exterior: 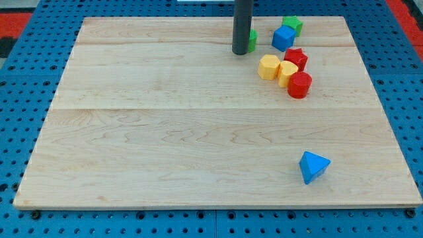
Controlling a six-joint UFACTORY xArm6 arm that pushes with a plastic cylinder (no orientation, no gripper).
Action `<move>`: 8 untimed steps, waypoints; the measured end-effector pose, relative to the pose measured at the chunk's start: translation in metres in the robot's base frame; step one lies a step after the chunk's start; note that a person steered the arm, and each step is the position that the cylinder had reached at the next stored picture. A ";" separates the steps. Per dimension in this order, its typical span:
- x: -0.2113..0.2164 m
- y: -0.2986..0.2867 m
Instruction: Place the red star above the blue triangle
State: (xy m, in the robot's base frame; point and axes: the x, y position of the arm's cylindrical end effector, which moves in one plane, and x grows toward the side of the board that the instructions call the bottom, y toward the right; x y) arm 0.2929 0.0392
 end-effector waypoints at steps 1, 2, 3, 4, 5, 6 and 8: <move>-0.017 -0.047; -0.021 0.038; -0.024 0.064; -0.015 -0.015; 0.076 -0.054; 0.169 -0.010; 0.179 0.141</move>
State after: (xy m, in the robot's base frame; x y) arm 0.4717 0.1804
